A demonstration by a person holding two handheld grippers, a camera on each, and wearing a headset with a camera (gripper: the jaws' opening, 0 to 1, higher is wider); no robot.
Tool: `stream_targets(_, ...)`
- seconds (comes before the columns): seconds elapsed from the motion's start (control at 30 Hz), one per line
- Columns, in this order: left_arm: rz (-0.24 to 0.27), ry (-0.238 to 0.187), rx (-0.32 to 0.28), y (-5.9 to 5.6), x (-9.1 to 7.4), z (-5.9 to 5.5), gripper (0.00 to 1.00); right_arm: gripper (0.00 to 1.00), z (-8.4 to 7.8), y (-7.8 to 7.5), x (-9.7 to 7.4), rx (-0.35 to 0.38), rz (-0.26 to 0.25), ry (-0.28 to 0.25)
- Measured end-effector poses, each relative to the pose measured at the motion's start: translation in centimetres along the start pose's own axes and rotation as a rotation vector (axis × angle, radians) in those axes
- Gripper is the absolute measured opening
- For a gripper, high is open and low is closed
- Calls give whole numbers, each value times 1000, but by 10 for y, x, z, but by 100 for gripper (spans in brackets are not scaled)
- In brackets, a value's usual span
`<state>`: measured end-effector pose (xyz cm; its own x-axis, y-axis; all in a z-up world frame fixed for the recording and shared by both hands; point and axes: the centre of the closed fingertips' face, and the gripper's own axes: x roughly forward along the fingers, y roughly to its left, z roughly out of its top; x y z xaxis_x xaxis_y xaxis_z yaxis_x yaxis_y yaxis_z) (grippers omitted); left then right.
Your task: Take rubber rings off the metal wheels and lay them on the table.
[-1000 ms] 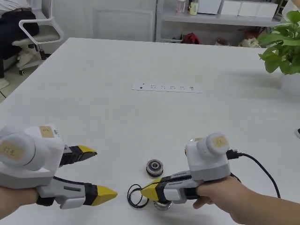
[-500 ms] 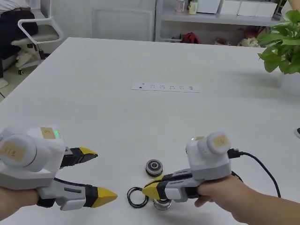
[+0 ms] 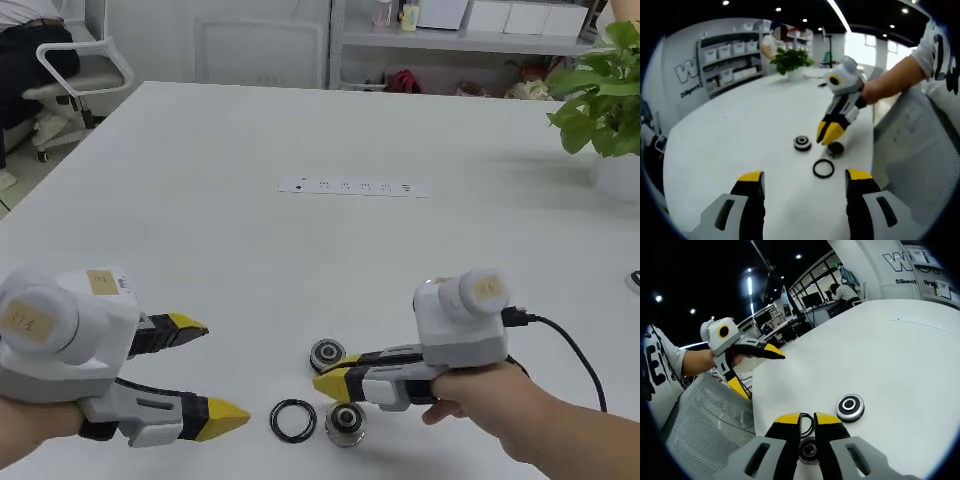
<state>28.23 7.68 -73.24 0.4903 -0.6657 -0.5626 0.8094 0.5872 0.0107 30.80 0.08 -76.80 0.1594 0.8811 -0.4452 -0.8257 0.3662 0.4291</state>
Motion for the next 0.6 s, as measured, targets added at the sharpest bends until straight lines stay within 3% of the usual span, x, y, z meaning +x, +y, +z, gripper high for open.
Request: stream_targets(0.6, 18, -15, -1, 15, 1, 11, 65, 12, 24, -24, -17, 11, -68, -80)
